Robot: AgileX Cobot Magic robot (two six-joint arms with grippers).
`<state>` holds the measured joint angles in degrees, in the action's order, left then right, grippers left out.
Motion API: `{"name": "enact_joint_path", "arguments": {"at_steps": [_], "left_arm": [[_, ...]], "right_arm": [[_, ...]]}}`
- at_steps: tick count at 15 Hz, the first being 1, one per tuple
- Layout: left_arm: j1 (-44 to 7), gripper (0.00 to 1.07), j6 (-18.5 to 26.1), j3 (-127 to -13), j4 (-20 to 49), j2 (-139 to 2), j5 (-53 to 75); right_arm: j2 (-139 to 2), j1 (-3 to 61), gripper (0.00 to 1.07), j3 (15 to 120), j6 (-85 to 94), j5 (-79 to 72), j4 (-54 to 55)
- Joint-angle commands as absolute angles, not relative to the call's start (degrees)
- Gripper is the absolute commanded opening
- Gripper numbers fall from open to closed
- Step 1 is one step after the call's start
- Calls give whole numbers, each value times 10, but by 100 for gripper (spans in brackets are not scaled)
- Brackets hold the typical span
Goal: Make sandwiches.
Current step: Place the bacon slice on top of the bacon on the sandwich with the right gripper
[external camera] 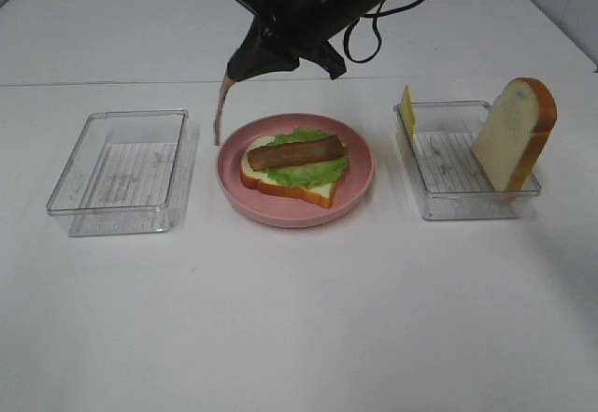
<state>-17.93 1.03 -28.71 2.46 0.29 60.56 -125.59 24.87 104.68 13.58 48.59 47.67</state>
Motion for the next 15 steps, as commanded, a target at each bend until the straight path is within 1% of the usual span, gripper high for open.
{"name": "enact_joint_path", "arguments": {"at_steps": [1, 3, 4, 6, 9, 12, 13, 15], "left_arm": [[-179, 84, 13, -286, 26, 16, 600], [-179, 84, 13, -286, 26, 16, 600], [-179, 84, 13, -286, 26, 16, 600], [-179, 84, 13, -286, 26, 16, 600], [-179, 84, 13, -286, 26, 16, 600], [-179, 84, 13, -286, 26, 16, 600], [-179, 84, 13, -286, 26, 16, 600], [-179, 84, 13, -286, 26, 16, 600]], "right_arm": [[-1260, 241, 0, 1048, 94, 481, 409], [-1259, 228, 0, 1048, 5, 500, 328], [-1259, 225, 0, 1048, -13, 512, 299], [-1259, 223, 0, 1048, -9, 528, 293], [-1259, 223, 0, 1049, 10, 526, 343], [-1259, 223, 0, 1049, 84, 525, 450], [-1259, 223, 0, 1049, 126, 518, 515], [-1259, 223, 0, 1049, 151, 497, 552]]}}
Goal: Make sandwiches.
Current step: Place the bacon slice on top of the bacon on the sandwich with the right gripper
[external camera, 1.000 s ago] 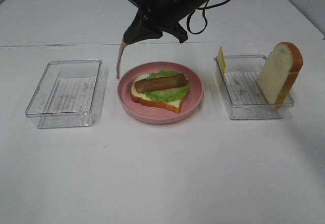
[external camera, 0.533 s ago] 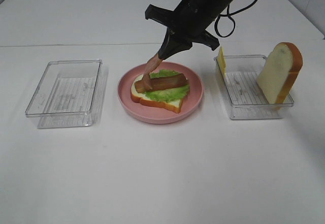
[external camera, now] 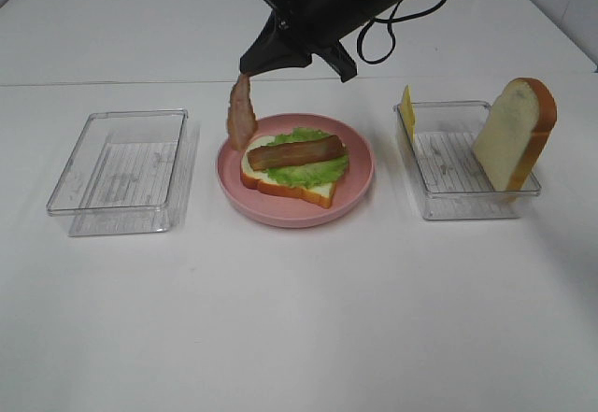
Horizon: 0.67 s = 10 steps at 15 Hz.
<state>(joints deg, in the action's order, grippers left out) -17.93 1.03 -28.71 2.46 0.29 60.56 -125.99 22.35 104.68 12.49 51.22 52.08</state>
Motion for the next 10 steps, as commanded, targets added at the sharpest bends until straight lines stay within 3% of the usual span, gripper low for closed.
{"name": "enact_joint_path", "arguments": {"at_steps": [1, 5, 10], "left_arm": [[-179, 84, 13, -286, 26, 16, 600], [-179, 84, 13, -286, 26, 16, 600], [-179, 84, 13, -286, 26, 16, 600]], "right_arm": [[-1262, 223, 0, 1049, 151, 486, 558], [-1292, 223, 0, 1049, 150, 480, 587], [-1291, 223, 0, 1049, 26, 494, 425]]}}
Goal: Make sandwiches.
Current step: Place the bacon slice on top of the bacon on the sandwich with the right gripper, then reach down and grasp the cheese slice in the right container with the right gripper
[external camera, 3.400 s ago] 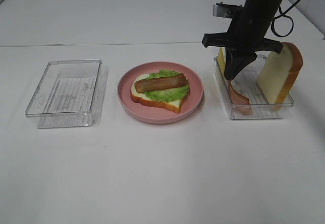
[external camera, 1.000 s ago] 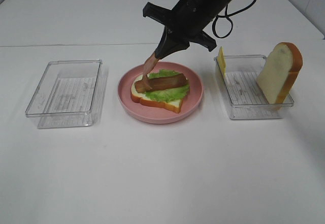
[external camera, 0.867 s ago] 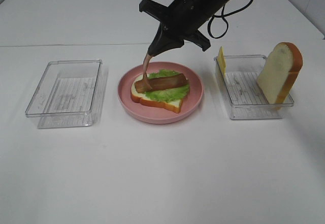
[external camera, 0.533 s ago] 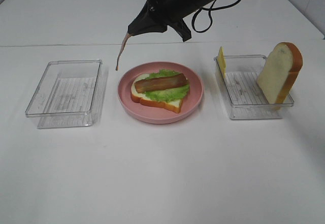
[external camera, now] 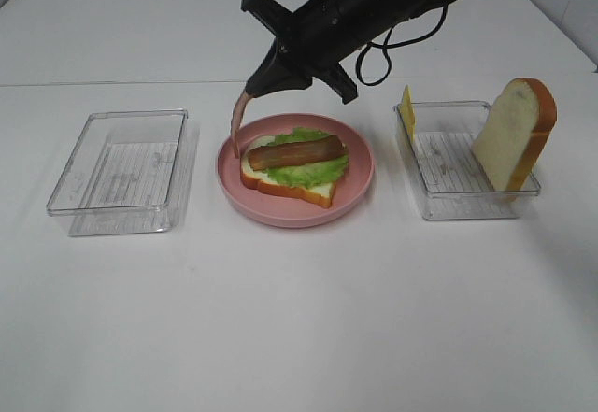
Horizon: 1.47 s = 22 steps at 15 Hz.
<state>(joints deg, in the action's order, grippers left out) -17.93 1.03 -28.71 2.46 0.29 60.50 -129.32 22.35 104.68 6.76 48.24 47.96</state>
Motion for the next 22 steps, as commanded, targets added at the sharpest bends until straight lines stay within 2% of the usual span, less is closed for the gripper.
{"name": "enact_joint_path", "arguments": {"at_steps": [1, 4, 8, 9, 11, 13, 14, 16, 20, 22], "left_arm": [[-179, 84, 13, -286, 26, 16, 600], [-179, 84, 13, -286, 26, 16, 600], [-179, 84, 13, -286, 26, 16, 600], [-179, 84, 13, -286, 26, 16, 600], [-179, 84, 13, -286, 26, 16, 600], [-179, 84, 13, -286, 26, 16, 600], [-179, 84, 13, -286, 26, 16, 600], [-179, 84, 13, -286, 26, 16, 600], [-179, 84, 13, -286, 26, 16, 600], [-179, 84, 13, -286, 26, 16, 600]], "right_arm": [[-1290, 223, 0, 1049, -4, 498, 379], [-1281, 223, 0, 1049, -54, 515, 278], [-1278, 223, 0, 1049, -96, 545, 195], [-1278, 223, 3, 1049, -96, 548, 194], [-1278, 223, 21, 1049, -96, 552, 194], [-1278, 223, 49, 1049, -93, 567, 198], [-1278, 223, 59, 1053, -86, 576, 198], [-1278, 223, 64, 1067, -73, 600, 197], [-1278, 223, 64, 1150, -83, 697, 133], [-1278, 222, 64, 1184, -96, 725, 67]]}}
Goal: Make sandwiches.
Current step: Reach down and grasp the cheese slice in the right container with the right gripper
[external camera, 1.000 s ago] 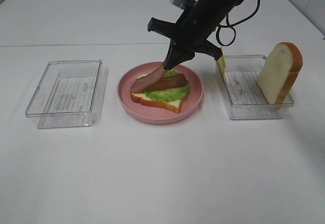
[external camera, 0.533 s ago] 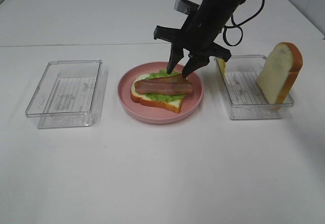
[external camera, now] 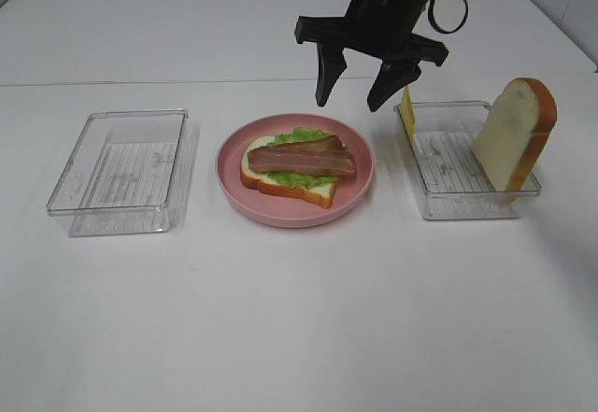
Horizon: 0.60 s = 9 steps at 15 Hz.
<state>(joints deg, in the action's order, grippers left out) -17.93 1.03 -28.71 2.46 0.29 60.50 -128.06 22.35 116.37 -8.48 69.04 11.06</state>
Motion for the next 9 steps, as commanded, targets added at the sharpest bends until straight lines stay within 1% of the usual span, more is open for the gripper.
{"name": "enact_joint_path", "arguments": {"at_steps": [1, 4, 9], "left_arm": [[-179, 84, 13, -286, 26, 16, 600], [-179, 84, 13, -286, 26, 16, 600], [-179, 84, 13, -286, 26, 16, 600]], "right_arm": [[-1278, 215, 64, 1191, -101, 728, 49], [-1279, 188, 64, 1192, -105, 718, 44], [-1290, 151, 62, 1192, -107, 657, 32]]}}
